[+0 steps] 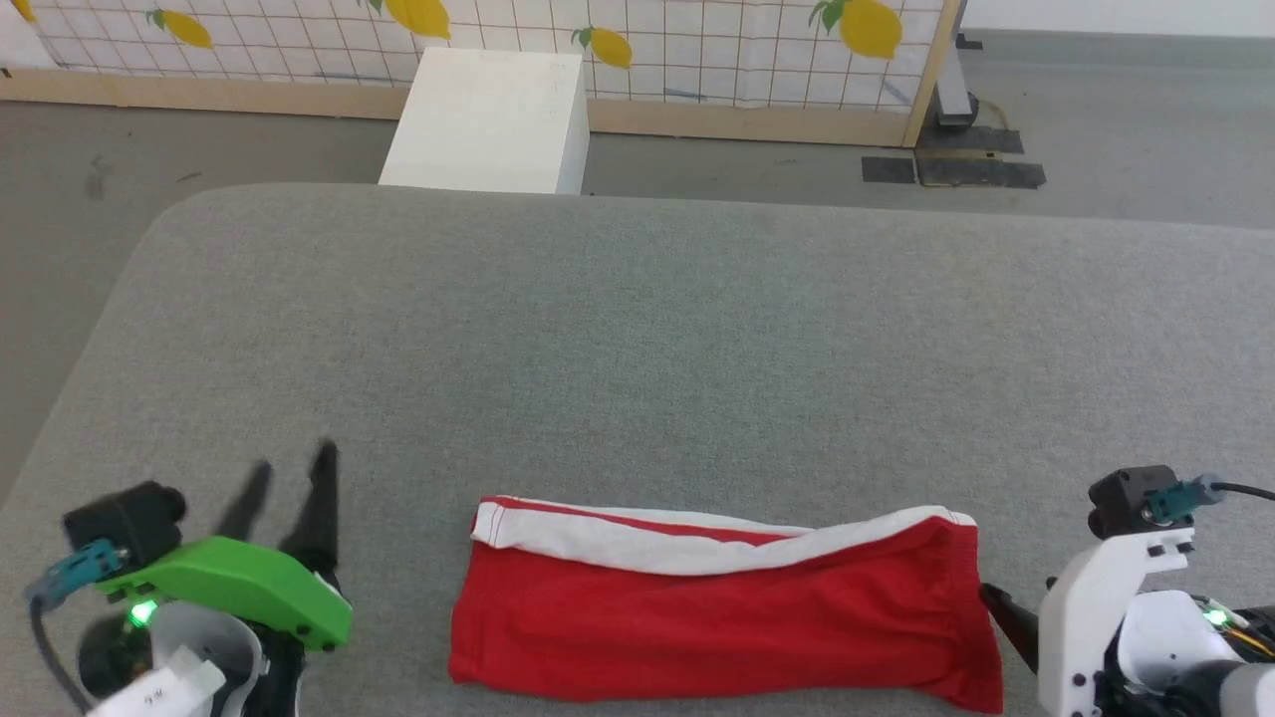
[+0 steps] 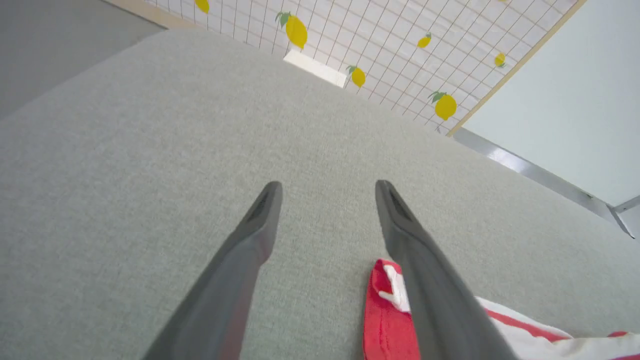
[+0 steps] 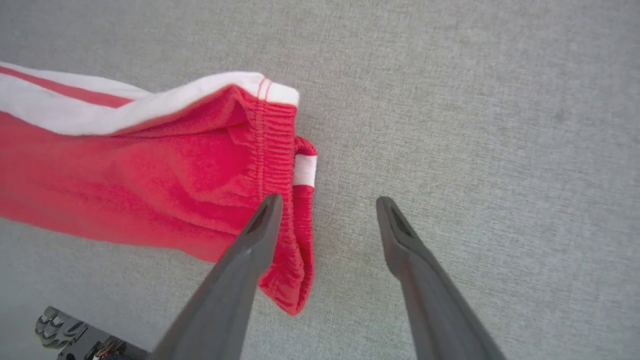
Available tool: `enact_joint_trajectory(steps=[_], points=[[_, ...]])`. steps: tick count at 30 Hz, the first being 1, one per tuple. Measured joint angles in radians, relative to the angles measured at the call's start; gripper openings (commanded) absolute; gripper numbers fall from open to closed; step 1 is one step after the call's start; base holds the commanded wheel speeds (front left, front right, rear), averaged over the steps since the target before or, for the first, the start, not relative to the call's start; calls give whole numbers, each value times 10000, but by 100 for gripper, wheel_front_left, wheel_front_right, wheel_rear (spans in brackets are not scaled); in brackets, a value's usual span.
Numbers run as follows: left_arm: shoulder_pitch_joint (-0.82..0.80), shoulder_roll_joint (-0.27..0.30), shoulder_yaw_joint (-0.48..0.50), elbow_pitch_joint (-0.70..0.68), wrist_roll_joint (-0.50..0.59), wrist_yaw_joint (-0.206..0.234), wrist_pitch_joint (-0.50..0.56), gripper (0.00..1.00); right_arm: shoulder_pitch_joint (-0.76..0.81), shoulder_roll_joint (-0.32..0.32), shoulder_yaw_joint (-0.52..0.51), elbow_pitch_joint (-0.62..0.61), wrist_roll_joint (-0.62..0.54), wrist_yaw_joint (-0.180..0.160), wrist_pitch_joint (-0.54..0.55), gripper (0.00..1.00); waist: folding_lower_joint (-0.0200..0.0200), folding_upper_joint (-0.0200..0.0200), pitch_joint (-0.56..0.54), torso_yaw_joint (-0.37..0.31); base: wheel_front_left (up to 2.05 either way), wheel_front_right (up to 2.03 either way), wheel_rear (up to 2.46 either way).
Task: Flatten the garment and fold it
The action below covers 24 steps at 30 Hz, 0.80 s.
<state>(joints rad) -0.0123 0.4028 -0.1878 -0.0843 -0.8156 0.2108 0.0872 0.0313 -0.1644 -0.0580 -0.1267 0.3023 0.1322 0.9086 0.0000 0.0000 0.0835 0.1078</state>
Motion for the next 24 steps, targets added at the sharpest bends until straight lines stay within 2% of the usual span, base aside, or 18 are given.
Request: enact_joint_trajectory(steps=[4, 7, 11, 16, 18, 19, 24], points=[[-325, -73, -31, 121, 1147, -623, -2257, 100, -185, 336, 180, 307, -424, 0, -226, 100, 0, 0, 145, 15, 0, 0, 0], [-356, -121, -144, 546, 1833, -930, -3183, 100, -389, 516, 378, 897, -826, 0, -368, 100, 0, 0, 274, 25, 0, 0, 0], [-414, -426, -48, 663, 2844, -1231, -3400, 100, -677, 621, 487, 1758, -1415, 0, -581, 100, 0, 0, 451, 81, 0, 0, 0], [-408, -1149, 646, 405, 3672, -1592, -3413, 100, -1085, 704, 631, 2454, -1720, -2, -786, 100, 0, 0, 618, 225, 0, 0, 0], [-398, -1377, 865, 397, 3822, -1766, -3413, 100, -1217, 669, 706, 2591, -1685, -4, -773, 31, 0, 0, 649, 273, 0, 0, 0], [-385, -1486, 970, 385, 3986, -1868, -3413, 100, -1279, 639, 742, 2637, -1622, -4, -773, 0, 0, 0, 661, 288, 0, 0, 0], [-284, -1927, 1411, 403, 4268, -2274, -3413, 100, -1455, 571, 790, 2637, -922, -2, -725, 0, 0, 0, 624, 239, 0, 0, 0]])
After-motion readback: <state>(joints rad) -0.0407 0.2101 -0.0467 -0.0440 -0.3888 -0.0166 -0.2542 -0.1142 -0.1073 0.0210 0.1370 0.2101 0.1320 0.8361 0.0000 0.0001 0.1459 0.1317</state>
